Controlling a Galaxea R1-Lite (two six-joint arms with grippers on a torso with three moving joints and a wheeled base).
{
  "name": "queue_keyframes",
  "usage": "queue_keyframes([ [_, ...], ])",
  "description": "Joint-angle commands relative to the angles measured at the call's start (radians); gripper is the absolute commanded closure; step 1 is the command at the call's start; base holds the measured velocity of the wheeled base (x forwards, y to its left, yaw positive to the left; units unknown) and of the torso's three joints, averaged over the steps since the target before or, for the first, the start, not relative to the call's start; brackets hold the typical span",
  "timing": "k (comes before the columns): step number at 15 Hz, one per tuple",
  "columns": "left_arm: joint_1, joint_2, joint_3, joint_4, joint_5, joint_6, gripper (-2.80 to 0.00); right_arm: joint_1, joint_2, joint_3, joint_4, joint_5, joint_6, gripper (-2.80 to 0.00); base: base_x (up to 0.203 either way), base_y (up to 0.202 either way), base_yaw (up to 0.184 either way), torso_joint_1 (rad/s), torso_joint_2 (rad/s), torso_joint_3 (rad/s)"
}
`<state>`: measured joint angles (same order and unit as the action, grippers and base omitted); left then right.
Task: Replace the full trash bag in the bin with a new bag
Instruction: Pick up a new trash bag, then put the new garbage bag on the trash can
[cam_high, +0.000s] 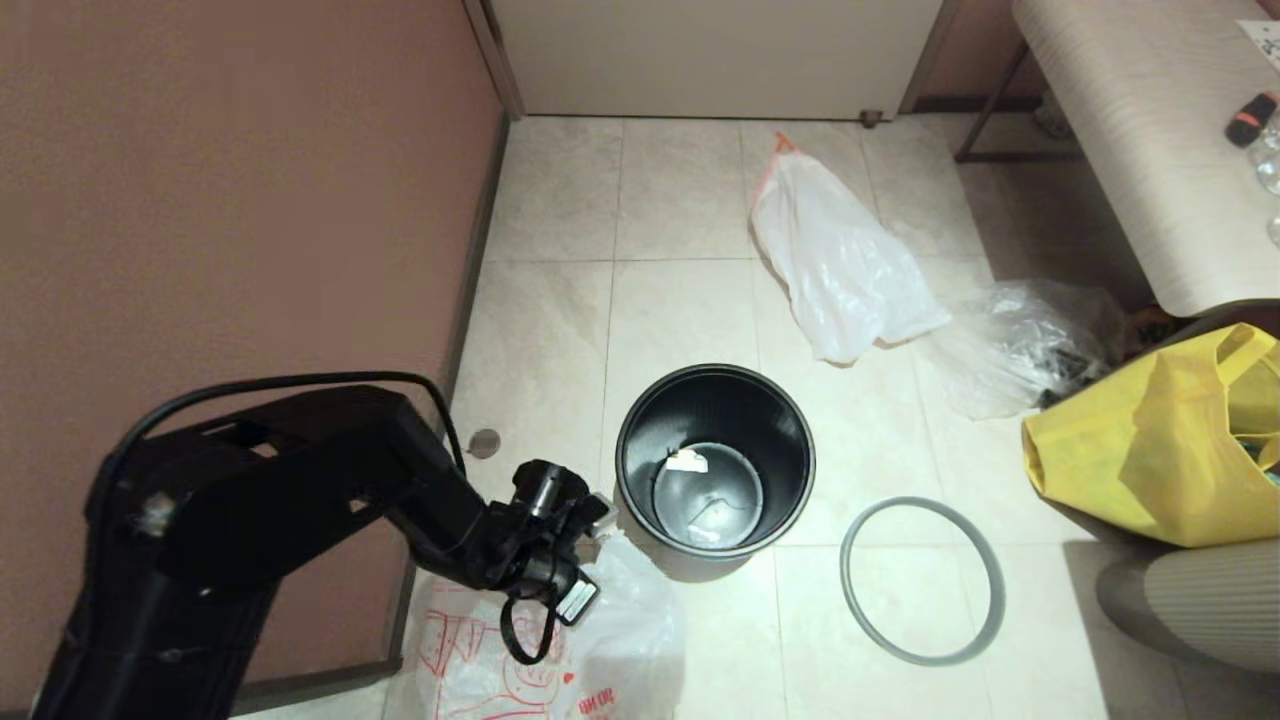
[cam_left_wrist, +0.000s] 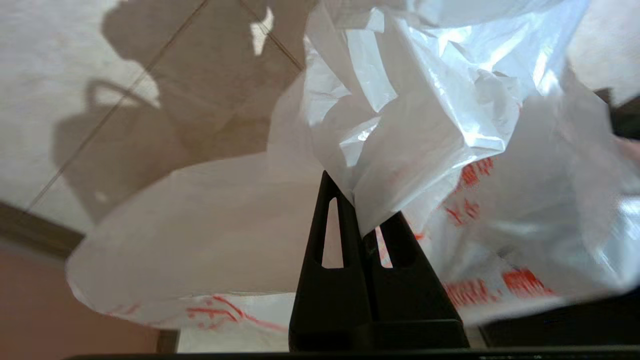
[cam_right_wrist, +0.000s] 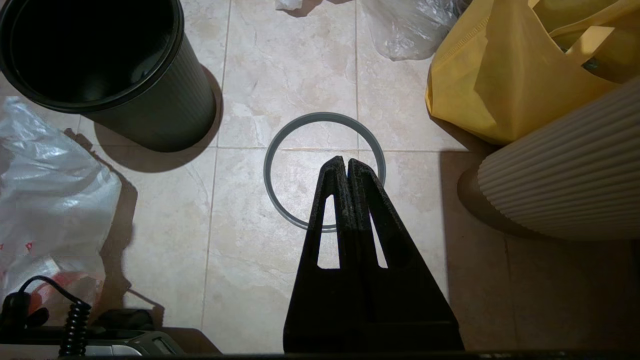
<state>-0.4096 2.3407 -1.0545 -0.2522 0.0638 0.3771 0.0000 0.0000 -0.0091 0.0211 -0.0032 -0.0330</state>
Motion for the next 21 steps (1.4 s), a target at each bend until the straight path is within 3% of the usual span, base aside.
queue_keyframes([
  [1,-0.015,-0.189,0.078,0.014,0.001,-0.004,0.00,0.000,0.002,0.000,0.000,0.000,-0.001,0.00,0.000,0.000,0.000,0.000,0.00,0.000],
  [4,-0.058,-0.441,0.182,0.164,0.002,-0.039,0.00,0.000,0.002,0.000,0.000,0.000,-0.001,0.00,0.000,0.000,0.000,0.000,0.00,0.000],
  [6,-0.101,-0.617,0.229,0.284,0.011,-0.114,0.00,0.000,0.002,0.000,0.000,0.000,-0.001,0.00,0.000,0.000,0.000,0.000,0.00,0.000],
  [9,-0.194,-0.839,0.274,0.372,0.055,-0.203,0.00,0.000,0.002,0.000,0.000,0.000,-0.001,0.00,0.000,0.000,0.000,0.000,0.00,0.000],
  [10,-0.260,-0.873,0.258,0.387,0.095,-0.224,0.00,0.000,0.002,0.000,0.000,0.000,-0.001,0.00,0.000,0.000,0.000,0.000,0.00,0.000],
  [13,-0.394,-0.856,0.050,0.406,0.204,-0.335,0.00,0.000,0.002,0.000,0.000,0.000,-0.001,0.00,0.000,0.000,0.000,0.000,0.00,0.000],
  [16,-0.461,-0.705,-0.180,0.433,0.255,-0.377,0.00,0.000,0.002,0.000,0.000,0.000,-0.001,0.00,0.000,0.000,0.000,0.000,0.00,0.000],
  [18,-0.471,-0.572,-0.325,0.443,0.262,-0.381,0.00,0.000,0.002,0.000,0.000,0.000,-0.001,0.00,0.000,0.000,0.000,0.000,0.00,0.000],
  [21,-0.460,-0.343,-0.478,0.440,0.218,-0.388,0.00,0.000,0.002,0.000,0.000,0.000,-0.001,0.00,0.000,0.000,0.000,0.000,0.00,0.000],
])
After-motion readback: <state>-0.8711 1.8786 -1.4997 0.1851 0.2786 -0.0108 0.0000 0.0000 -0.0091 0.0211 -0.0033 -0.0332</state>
